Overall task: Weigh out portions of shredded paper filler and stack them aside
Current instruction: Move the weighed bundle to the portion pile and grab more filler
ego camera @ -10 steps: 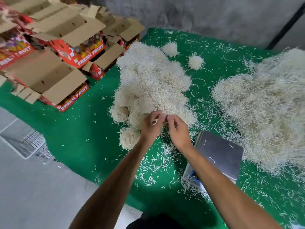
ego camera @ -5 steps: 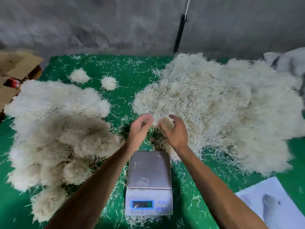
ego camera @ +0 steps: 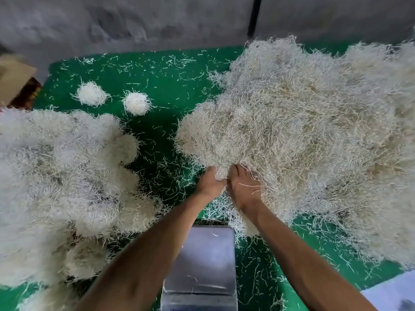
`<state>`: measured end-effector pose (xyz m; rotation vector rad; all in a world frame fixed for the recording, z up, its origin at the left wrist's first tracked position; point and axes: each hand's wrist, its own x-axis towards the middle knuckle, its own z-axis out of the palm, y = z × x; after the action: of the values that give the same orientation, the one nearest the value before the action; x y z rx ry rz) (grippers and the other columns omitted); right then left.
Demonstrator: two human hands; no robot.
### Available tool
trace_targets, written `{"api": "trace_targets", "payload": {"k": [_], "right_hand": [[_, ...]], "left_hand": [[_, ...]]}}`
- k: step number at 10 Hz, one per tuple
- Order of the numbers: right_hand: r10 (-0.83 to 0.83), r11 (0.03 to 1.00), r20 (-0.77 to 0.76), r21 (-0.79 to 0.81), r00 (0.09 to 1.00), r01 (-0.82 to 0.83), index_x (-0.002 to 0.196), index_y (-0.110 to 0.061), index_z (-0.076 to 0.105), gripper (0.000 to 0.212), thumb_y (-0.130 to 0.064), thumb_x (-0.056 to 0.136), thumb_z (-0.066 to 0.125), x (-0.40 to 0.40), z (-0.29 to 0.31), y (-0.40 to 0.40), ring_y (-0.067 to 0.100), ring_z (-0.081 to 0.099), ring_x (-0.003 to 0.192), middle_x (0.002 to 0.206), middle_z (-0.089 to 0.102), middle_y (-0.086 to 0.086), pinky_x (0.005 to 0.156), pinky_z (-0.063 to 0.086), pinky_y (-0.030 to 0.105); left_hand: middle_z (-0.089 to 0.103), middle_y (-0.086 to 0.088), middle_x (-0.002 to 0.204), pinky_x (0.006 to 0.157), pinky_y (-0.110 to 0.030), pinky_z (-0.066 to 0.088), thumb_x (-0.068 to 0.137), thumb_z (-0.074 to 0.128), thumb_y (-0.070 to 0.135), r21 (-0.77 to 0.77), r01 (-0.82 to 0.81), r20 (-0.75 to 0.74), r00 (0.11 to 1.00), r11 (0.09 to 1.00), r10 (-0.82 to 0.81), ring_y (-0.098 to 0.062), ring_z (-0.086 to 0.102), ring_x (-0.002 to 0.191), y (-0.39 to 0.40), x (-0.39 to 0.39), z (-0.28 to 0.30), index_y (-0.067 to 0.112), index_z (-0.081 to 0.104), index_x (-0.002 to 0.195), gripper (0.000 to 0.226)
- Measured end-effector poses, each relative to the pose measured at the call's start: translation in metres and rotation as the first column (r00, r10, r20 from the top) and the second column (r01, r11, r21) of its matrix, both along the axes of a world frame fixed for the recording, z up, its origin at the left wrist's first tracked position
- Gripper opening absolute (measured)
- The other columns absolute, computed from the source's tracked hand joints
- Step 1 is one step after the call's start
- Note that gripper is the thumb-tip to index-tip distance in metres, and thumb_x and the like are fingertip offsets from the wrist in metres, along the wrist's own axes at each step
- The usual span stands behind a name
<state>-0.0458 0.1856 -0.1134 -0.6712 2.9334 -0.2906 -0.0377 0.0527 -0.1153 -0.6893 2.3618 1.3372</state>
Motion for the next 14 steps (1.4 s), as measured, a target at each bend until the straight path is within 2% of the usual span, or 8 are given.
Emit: {"api": "trace_targets", "payload": {"k": [2, 4, 6, 7, 9, 12, 13, 14], "right_hand": [[-0.001, 0.988, -0.051, -0.156, 0.999, -0.007, 0.113, -0.007, 0.060, 0.023, -0.026, 0.105, 0.050, -0.003, 0.021, 0.010, 0.021, 0.060, 0.091, 0.118, 0.057, 0.009, 0.070, 0.058, 0.035], [-0.023, 0.885, -0.345, -0.443, 0.938, -0.142, 0.116, -0.017, 0.075, 0.029, -0.035, 0.103, 0.056, 0.009, 0.104, -0.019, 0.029, 0.041, 0.142, 0.147, 0.055, 0.010, 0.120, 0.028, 0.055], [-0.024, 0.744, -0.178, -0.660, 0.984, -0.101, 0.158, -0.019, 0.029, 0.083, -0.065, 0.094, 0.055, 0.041, 0.163, -0.014, 0.018, 0.038, 0.145, 0.162, 0.037, 0.007, 0.120, 0.032, 0.048], [-0.044, 0.783, -0.170, -0.618, 0.984, -0.072, 0.160, -0.017, 0.020, 0.101, -0.069, 0.086, 0.065, 0.052, 0.170, 0.001, 0.010, 0.047, 0.129, 0.149, 0.052, 0.007, 0.109, 0.035, 0.030], [-0.248, 0.839, -0.175, -0.531, 0.953, 0.121, 0.157, -0.009, 0.029, 0.097, -0.059, 0.086, 0.072, 0.052, 0.210, 0.008, 0.031, 0.035, 0.147, 0.158, 0.037, 0.013, 0.122, 0.031, 0.047], [-0.105, 0.532, 0.302, -0.788, 0.948, 0.310, 0.093, -0.018, 0.067, 0.011, -0.020, 0.091, 0.078, 0.002, 0.274, 0.028, 0.004, 0.062, 0.071, 0.076, 0.068, -0.013, 0.064, 0.048, 0.019], [-0.152, 0.678, 0.275, -0.669, 0.949, 0.303, 0.073, -0.012, 0.062, 0.022, -0.015, 0.094, 0.070, -0.002, 0.271, 0.036, 0.014, 0.053, 0.060, 0.067, 0.060, -0.002, 0.046, 0.035, 0.021], [-0.191, 0.694, 0.171, -0.673, 0.967, 0.256, 0.087, -0.003, 0.066, 0.015, -0.011, 0.097, 0.059, -0.009, 0.288, 0.042, 0.021, 0.060, 0.080, 0.093, 0.062, 0.004, 0.059, 0.041, 0.024]], "left_hand": [[0.053, 0.006, 0.081, 0.049, -0.018, 0.043, 0.097, 0.060, 0.042, 0.156, -0.193, -0.098, 0.973, 0.969, 0.210, -0.002, 0.052, 0.056, -0.003, 0.016, 0.021, 0.035, 0.057, 0.099, 0.008], [0.062, 0.001, 0.117, 0.086, -0.011, 0.046, 0.102, 0.055, 0.021, 0.414, 0.031, -0.328, 0.937, 0.910, 0.117, -0.006, 0.056, 0.105, -0.022, 0.040, 0.114, 0.018, 0.060, 0.123, 0.022], [0.060, 0.007, 0.111, 0.068, -0.003, 0.049, 0.101, 0.049, 0.002, 0.604, -0.028, -0.242, 0.946, 0.797, 0.216, 0.020, 0.063, 0.082, -0.035, 0.050, 0.225, 0.012, 0.054, 0.129, 0.030], [0.050, -0.015, 0.145, 0.105, -0.049, 0.049, 0.076, 0.078, 0.036, 0.622, -0.051, -0.199, 0.955, 0.782, 0.221, -0.027, 0.059, 0.126, -0.036, 0.045, 0.276, 0.020, 0.057, 0.130, 0.060], [0.038, -0.002, 0.155, 0.111, -0.047, 0.033, 0.054, 0.084, 0.058, 0.185, 0.119, -0.301, 0.952, 0.976, -0.059, -0.021, 0.041, 0.131, -0.018, 0.031, 0.333, 0.022, 0.041, 0.148, 0.109], [0.036, -0.001, 0.150, 0.095, -0.039, 0.038, 0.058, 0.085, 0.058, 0.187, 0.016, -0.547, 0.833, 0.982, 0.090, -0.017, 0.040, 0.119, 0.001, 0.013, 0.401, 0.022, 0.024, 0.154, 0.119], [0.051, 0.010, 0.134, 0.092, -0.029, 0.040, 0.066, 0.089, 0.042, 0.386, -0.002, -0.652, 0.707, 0.923, 0.274, -0.011, 0.047, 0.111, -0.001, 0.006, 0.423, 0.024, 0.031, 0.153, 0.106], [0.065, 0.021, 0.109, 0.066, -0.020, 0.051, 0.073, 0.085, 0.040, 0.140, 0.042, -0.734, 0.675, 0.989, 0.075, -0.004, 0.061, 0.084, 0.004, 0.010, 0.433, 0.051, 0.051, 0.133, 0.070]]}}
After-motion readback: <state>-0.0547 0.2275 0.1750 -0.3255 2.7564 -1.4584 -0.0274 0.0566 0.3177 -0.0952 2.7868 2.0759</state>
